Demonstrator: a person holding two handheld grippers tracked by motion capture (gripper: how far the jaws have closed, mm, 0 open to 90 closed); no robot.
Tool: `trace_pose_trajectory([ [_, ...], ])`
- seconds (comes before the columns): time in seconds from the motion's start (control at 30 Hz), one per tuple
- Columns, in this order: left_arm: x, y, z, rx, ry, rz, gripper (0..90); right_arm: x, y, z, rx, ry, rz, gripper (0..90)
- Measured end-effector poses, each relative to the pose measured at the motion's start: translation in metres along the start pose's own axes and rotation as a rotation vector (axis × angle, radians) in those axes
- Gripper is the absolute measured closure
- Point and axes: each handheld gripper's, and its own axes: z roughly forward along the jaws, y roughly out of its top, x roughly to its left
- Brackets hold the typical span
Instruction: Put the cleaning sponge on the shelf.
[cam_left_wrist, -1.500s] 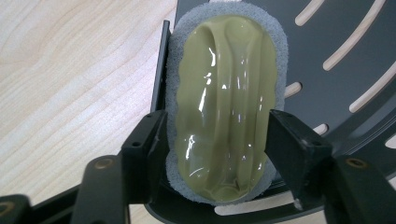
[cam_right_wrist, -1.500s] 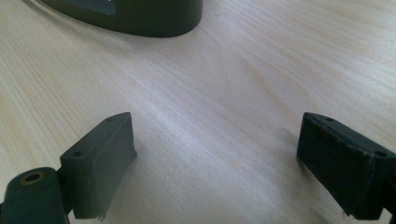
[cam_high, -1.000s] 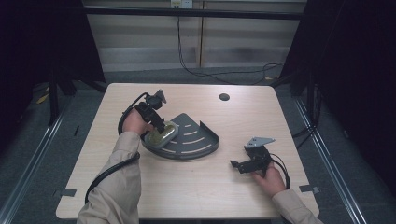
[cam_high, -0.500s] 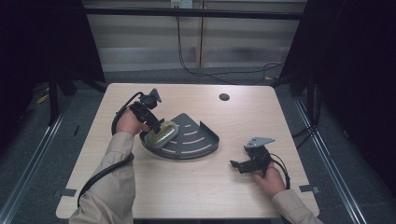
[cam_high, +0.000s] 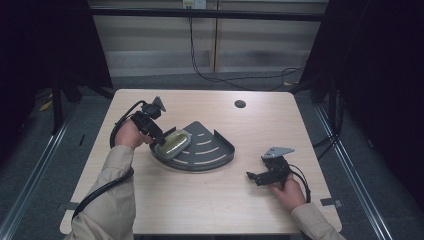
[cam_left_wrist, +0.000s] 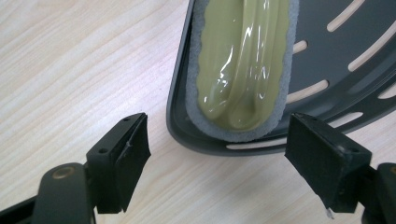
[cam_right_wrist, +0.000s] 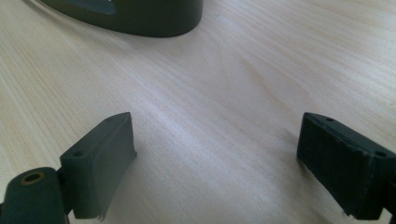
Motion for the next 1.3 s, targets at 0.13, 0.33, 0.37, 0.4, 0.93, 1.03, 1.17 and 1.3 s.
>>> trace_pose_trajectory([
  [0.13,0.0,-0.005,0.0,0.003,0.006,0.014,21.5,0.0,0.0,0.0,0.001,0.001,0.0,10.8],
  [0.33,-0.001,-0.012,0.0,-0.004,0.0,0.025,21.5,0.0,0.0,0.0,0.001,0.001,0.002,10.8],
  [0.37,-0.001,-0.014,0.0,-0.007,-0.004,0.026,21.5,0.0,0.0,0.0,0.001,0.001,0.002,10.8],
  [0.4,-0.001,-0.015,0.0,-0.006,-0.005,0.031,21.5,0.0,0.0,0.0,0.0,0.001,0.0,10.8],
  [0.93,-0.002,-0.047,0.0,-0.029,-0.031,0.033,21.8,0.0,0.0,0.0,0.003,0.001,0.0,10.8],
  [1.03,-0.002,-0.054,0.002,-0.037,-0.039,0.026,21.8,0.0,0.0,0.0,0.002,0.001,-0.001,10.8],
  [1.17,-0.001,-0.063,0.005,-0.038,-0.035,0.034,21.8,0.0,0.0,0.0,0.002,0.001,0.0,10.8],
  [1.3,-0.002,-0.072,0.007,-0.047,-0.012,0.042,21.8,0.0,0.0,0.0,0.002,0.001,0.0,10.8],
])
